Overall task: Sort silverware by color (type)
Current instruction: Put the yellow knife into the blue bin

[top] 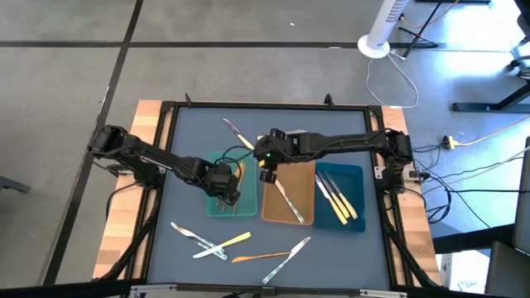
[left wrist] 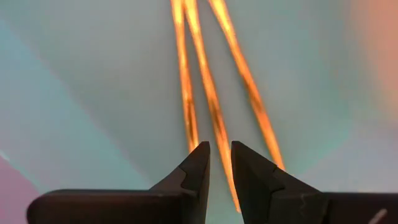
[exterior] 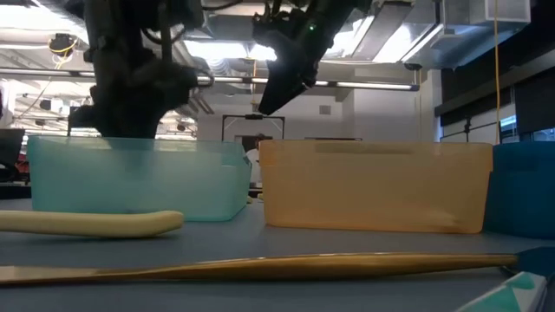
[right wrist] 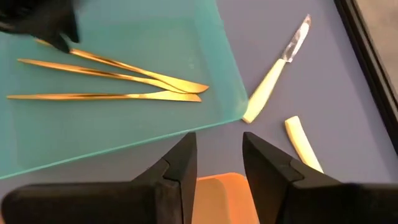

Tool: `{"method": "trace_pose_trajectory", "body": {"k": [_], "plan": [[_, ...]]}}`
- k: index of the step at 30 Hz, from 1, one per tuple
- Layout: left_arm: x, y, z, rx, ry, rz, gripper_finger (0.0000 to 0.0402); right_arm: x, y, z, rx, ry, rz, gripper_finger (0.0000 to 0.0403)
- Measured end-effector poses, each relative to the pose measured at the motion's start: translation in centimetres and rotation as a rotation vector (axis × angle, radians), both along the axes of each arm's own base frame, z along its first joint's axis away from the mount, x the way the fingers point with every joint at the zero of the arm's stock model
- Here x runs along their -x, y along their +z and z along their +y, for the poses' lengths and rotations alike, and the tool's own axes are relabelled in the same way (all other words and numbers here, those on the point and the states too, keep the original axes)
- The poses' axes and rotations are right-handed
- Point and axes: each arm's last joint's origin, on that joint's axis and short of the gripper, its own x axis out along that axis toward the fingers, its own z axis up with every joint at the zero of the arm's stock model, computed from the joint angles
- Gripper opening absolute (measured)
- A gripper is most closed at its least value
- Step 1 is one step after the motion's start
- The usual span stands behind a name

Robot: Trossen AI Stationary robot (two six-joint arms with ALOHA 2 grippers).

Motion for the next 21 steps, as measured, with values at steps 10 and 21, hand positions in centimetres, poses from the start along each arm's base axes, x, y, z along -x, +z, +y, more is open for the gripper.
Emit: {"method": "trace_pose_trajectory", "body": {"k": [10, 21], "plan": [[0.9, 2.6, 1.0, -0.037, -0.112, -0.092, 0.006, 0.7, -0.2, -4.6, -0.042, 0.005, 0.035, 0.0115], [1.3, 3.0, 1.8, -0.038, -0.214, -0.086, 0.006, 2.7, -0.3, -11.3, -0.054, 0.072, 0.068, 0.0115]]}}
